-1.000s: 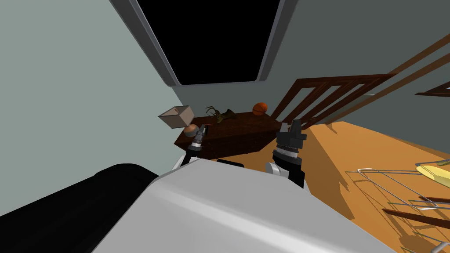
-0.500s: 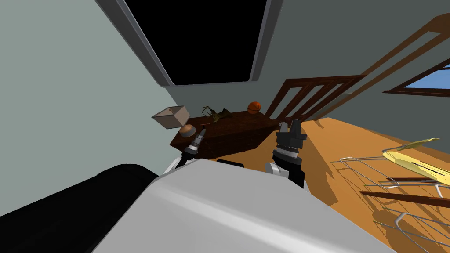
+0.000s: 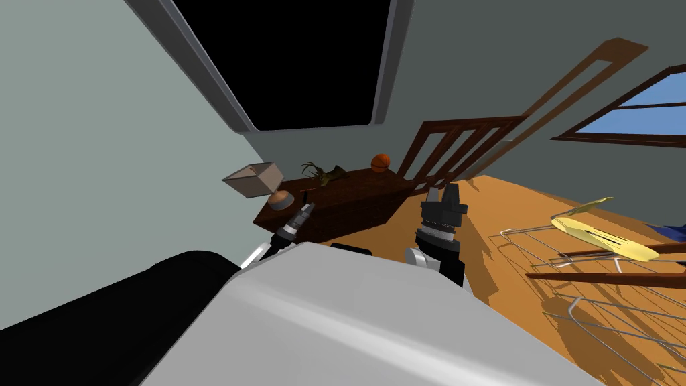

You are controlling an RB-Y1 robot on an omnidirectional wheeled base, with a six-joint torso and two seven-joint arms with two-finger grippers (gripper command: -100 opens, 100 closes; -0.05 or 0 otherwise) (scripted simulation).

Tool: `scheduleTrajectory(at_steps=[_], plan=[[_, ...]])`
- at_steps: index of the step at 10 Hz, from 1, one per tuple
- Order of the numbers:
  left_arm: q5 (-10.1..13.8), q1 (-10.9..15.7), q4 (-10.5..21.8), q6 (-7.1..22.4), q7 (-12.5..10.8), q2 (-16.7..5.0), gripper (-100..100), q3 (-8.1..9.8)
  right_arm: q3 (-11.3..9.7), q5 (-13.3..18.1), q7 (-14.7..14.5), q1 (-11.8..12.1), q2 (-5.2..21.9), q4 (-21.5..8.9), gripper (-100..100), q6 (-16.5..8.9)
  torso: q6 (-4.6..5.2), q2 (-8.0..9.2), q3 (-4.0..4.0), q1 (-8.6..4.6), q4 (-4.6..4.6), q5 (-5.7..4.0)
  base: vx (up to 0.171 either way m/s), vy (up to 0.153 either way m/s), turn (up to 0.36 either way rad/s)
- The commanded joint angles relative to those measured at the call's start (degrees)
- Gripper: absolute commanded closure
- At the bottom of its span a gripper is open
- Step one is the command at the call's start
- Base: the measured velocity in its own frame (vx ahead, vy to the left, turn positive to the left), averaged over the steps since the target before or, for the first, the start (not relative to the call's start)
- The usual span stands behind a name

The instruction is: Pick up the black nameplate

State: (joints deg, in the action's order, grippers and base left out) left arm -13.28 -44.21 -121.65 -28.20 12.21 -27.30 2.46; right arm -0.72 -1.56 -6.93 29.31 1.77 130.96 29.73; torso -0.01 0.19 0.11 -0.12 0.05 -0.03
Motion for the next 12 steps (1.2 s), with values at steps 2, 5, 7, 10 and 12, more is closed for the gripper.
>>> scheduleTrajectory(at_steps=[2,5,7,10,12], plan=[[-2.0,-1.82,1.01,-0.99,1.32,-3.74,-100,0.91,0.0,0.0,0.0,-0.01,0.0,0.0,0,0.0,0.02,0.04,0.02,-0.03,0.0,-0.01,-0.045,-0.05,-0.117],[-5.89,-4.87,3.0,-2.52,4.04,-8.87,-100,2.36,0.0,0.0,0.0,0.0,0.0,0.0,0,0.0,-0.01,-0.02,-0.01,0.02,0.0,0.01,-0.035,-0.044,-0.132],[-7.96,-6.37,4.14,-3.29,5.55,-12.27,-100,3.1,0.0,0.0,0.0,0.0,0.0,0.0,0,0.0,-0.01,-0.02,-0.01,0.06,0.0,0.01,-0.04,-0.038,-0.122],[-10.09,-7.84,5.35,-4.08,7.17,-16.59,-100,3.84,0.0,0.0,0.0,0.0,0.0,0.0,0,0.0,0.02,-0.02,-0.01,0.02,0.0,0.0,-0.028,-0.039,-0.119],[-12.29,-9.26,6.64,-4.87,8.88,-19.92,-100,4.6,0.0,0.0,0.0,0.0,0.0,0.0,0,0.0,0.02,-0.04,-0.02,0.07,-0.01,0.01,-0.029,-0.03,-0.131]])
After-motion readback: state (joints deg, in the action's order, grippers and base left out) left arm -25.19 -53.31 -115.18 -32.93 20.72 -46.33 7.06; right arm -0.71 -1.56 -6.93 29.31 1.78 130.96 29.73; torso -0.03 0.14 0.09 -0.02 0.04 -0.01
